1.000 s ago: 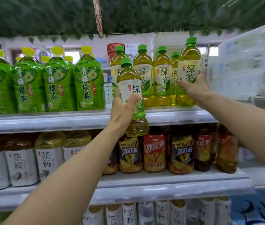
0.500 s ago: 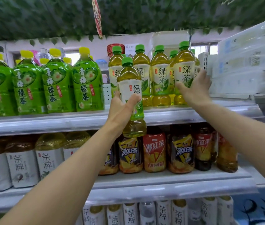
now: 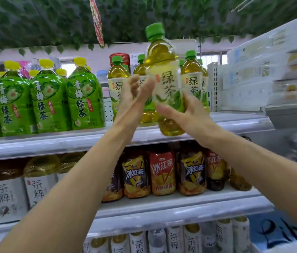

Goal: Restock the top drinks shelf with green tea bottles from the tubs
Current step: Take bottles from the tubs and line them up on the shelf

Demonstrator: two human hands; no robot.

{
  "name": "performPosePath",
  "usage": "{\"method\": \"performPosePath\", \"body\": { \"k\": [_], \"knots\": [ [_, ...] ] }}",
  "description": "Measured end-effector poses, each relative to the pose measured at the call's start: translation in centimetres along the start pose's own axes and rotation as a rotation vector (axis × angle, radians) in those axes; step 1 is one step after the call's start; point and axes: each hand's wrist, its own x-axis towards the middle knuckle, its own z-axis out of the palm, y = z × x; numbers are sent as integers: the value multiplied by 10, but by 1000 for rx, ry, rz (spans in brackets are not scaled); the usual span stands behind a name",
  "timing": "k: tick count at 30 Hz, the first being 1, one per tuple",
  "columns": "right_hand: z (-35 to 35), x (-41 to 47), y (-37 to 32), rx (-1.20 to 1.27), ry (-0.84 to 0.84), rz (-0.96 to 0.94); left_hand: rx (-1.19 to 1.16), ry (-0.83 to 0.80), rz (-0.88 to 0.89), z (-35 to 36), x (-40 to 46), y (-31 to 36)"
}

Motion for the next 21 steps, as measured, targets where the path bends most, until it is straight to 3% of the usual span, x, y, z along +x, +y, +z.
{"method": "performPosePath", "body": {
  "k": [3, 6, 10, 15, 21],
  "knots": [
    [-32, 22, 14, 30, 238, -2, 233, 265, -29, -14, 13, -16],
    [-72, 47, 31, -48, 414, 40, 547, 360, -81, -26, 20, -43],
    [-110, 65, 60, -129, 470, 166, 669, 265, -114, -32, 32, -62],
    [-127, 79, 91, -246, 388, 328, 731, 193, -186, -37, 37, -66],
    [-123, 85, 93, -338, 293, 344, 512, 56, -298, -56, 42, -60]
  ]
}}
